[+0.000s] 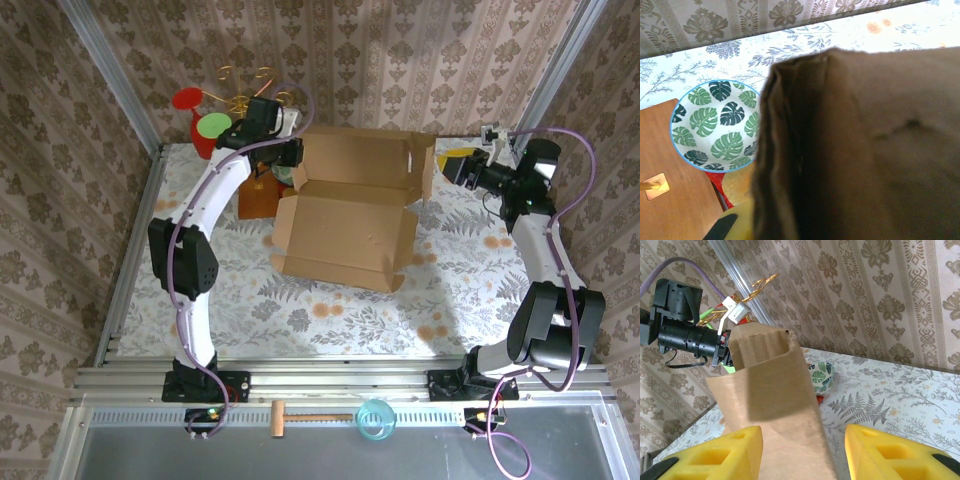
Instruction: Fold the paper box
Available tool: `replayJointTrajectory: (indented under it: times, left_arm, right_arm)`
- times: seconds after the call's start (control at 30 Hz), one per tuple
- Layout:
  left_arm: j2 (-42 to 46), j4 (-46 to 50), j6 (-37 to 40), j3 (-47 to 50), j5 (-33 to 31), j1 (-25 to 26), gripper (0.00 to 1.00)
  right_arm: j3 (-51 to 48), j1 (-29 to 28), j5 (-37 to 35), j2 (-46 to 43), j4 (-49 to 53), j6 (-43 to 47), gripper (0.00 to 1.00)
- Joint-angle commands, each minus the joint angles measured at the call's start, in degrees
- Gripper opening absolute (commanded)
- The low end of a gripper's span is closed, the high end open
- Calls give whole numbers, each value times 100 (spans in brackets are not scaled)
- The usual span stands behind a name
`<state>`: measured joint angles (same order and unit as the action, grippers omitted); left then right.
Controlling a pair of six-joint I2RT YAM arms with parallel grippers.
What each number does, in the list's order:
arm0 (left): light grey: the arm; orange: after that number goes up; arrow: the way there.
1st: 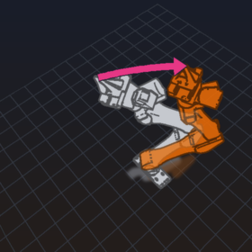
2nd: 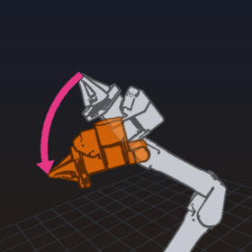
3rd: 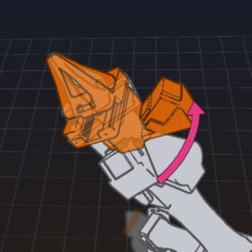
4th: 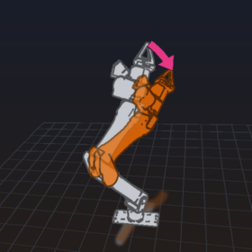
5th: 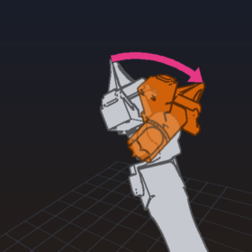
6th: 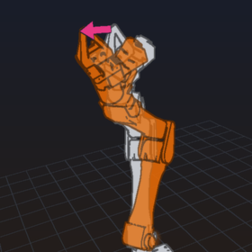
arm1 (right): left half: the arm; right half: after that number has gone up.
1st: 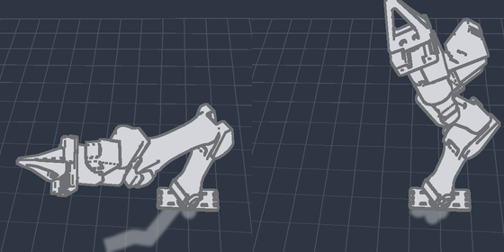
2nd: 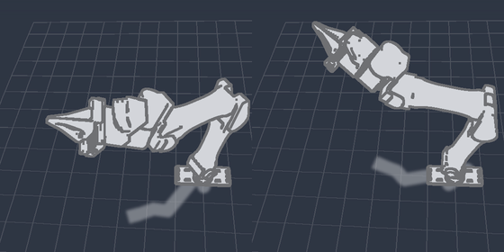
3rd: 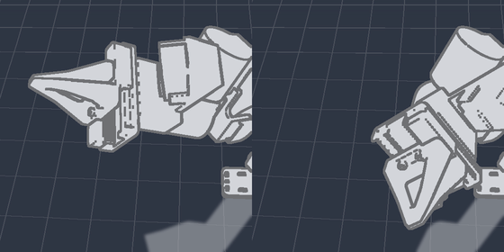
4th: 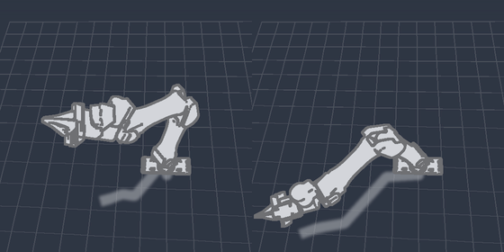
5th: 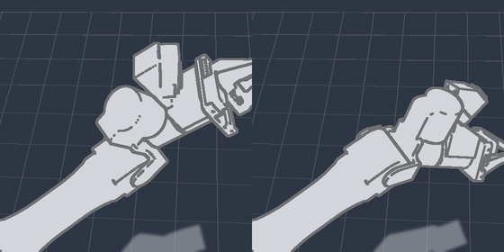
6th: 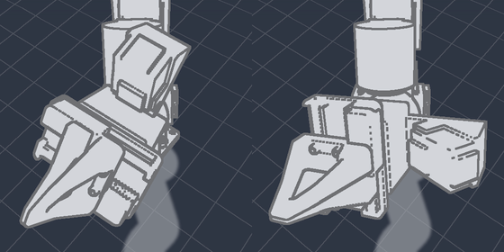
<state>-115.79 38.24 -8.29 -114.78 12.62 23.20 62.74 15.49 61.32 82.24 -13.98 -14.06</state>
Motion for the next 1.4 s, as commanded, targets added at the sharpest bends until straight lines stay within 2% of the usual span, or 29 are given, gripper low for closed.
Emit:
replayJointTrajectory:
  times: [0.0, 0.17, 0.27, 0.3, 0.43, 0.57, 0.87, 1.03, 1.37]
  left_arm:
    - [49, 118, 92, -83, 229, -13, 0]
    - [51, 90, 61, -95, 237, 25, 0]
    - [55, 99, 56, -107, 217, 52, 0]
    - [61, 97, 56, -111, 206, 45, 0]
    - [86, 119, 47, -114, 193, 71, 0]
    - [72, 144, 37, -149, 171, 72, 0]
    - [25, 185, 18, -269, 151, 114, 0]
    - [15, 205, 20, -292, 101, 183, 0]
    - [108, 243, 41, -226, 48, 257, 0]
  right_arm:
    - [-67, 88, 54, -146, -284, -126, 47]
    - [-198, 97, 64, -133, -203, 5, 45]
    - [13, -109, -133, -90, 897, 997, 46]
    - [19, -124, -193, -58, 969, 1067, 46]
    - [185, -163, 50, 217, 594, 726, 45]
    - [449, -388, 121, 348, 1181, 1146, 44]
    - [429, -625, -24, 298, 1350, 1372, 42]
    - [469, -822, -618, 193, 1564, 1661, 45]
    - [335, -1309, -2409, 27, 1494, 2257, 43]
